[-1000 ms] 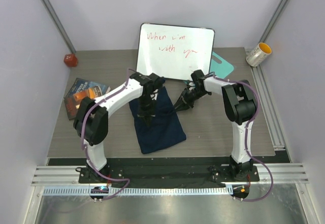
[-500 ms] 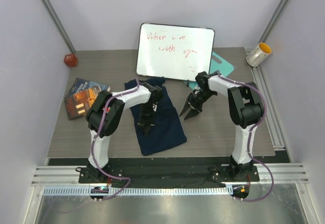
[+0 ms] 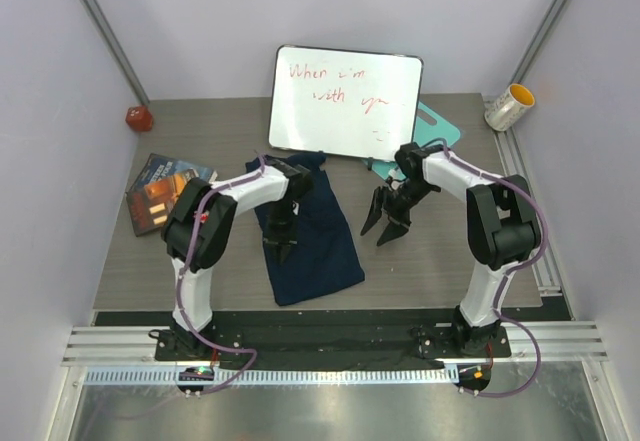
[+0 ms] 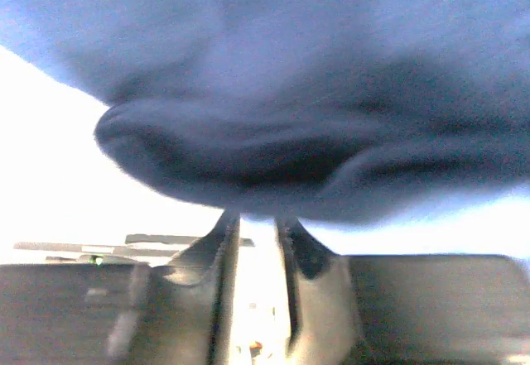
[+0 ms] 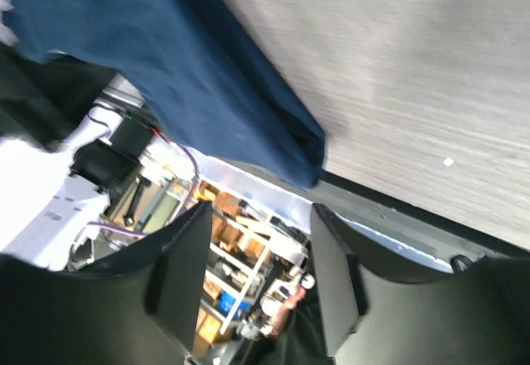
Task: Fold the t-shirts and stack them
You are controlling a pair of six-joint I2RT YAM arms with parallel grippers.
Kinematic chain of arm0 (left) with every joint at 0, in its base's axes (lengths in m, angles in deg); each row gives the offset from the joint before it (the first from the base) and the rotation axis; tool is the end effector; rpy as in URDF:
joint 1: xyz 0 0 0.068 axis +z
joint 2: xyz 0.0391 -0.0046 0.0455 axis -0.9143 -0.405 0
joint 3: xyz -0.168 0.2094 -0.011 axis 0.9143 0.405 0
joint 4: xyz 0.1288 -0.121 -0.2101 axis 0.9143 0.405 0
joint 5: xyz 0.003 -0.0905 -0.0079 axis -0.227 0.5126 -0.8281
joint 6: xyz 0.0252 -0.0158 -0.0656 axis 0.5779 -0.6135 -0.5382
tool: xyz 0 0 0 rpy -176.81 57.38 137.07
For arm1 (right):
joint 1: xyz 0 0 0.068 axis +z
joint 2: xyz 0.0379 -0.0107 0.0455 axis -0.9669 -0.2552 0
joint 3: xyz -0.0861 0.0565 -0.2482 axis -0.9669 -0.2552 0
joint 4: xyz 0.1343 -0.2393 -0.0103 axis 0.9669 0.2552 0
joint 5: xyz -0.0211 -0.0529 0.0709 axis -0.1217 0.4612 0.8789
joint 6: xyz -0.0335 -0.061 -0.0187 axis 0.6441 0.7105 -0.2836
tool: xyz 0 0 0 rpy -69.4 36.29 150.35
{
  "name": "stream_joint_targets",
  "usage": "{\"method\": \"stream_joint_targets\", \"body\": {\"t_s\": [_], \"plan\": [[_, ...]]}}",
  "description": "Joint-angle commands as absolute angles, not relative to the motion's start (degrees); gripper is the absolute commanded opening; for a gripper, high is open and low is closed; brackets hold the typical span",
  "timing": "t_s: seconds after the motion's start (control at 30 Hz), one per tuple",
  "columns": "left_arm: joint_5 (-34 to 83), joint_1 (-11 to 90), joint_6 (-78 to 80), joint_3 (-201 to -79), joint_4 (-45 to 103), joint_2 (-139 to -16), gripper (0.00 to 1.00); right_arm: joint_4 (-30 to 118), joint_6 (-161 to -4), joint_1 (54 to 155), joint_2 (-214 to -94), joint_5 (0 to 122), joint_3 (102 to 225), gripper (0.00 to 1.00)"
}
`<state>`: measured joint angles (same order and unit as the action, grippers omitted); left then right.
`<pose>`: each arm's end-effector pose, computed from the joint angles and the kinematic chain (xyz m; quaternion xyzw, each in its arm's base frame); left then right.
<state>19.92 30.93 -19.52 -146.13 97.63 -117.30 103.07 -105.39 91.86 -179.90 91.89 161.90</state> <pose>0.2785 -0.2011 0.1136 -0.0215 -0.9929 -0.0359 0.1110 0.3154 0.1328 0.1493 -0.1166 -0.9370 -0.2934 0.1494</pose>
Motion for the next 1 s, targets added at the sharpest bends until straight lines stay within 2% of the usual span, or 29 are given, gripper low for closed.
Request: {"method": "stream_joint_targets", "body": {"t_s": [0.0, 0.1, 0.3, 0.37, 0.5, 0.6, 0.7, 0.97], "plan": [[18.36, 35.69, -22.2, -143.47, 97.53, -107.47, 0.3, 98.79, -104.03, 91.65, -176.39, 95.17, 156.07, 0.57], [18.89, 37.63, -22.91, -142.5, 98.4, -103.6, 0.41, 97.03, -102.19, 91.65, -176.03, 94.83, 154.13, 0.57], [27.4, 37.72, -25.28, -137.32, 99.56, -100.17, 0.43, 94.21, -99.89, 91.83, -176.83, 96.13, 149.91, 0.57], [29.34, 37.72, -27.13, -134.24, 97.62, -99.03, 0.48, 93.07, -99.98, 91.83, -176.74, 96.32, 149.21, 0.58], [36.72, 37.72, -30.55, -128.0, 91.66, -97.18, 0.49, 91.48, -99.55, 92.88, -176.91, 96.5, 148.68, 0.58], [38.49, 37.72, -33.28, -123.7, 87.88, -95.34, 0.52, 90.78, -99.19, 94.2, -176.39, 96.4, 149.03, 0.63], [41.12, 37.81, -35.74, -120.18, 84.18, -94.54, 0.54, 89.55, -99.02, 95.43, -176.03, 96.49, 148.42, 0.63], [39.46, 38.34, -38.82, -114.9, 78.55, -93.67, 0.54, 81.65, -99.02, 96.31, -175.68, 96.24, 143.06, 0.64]]}}
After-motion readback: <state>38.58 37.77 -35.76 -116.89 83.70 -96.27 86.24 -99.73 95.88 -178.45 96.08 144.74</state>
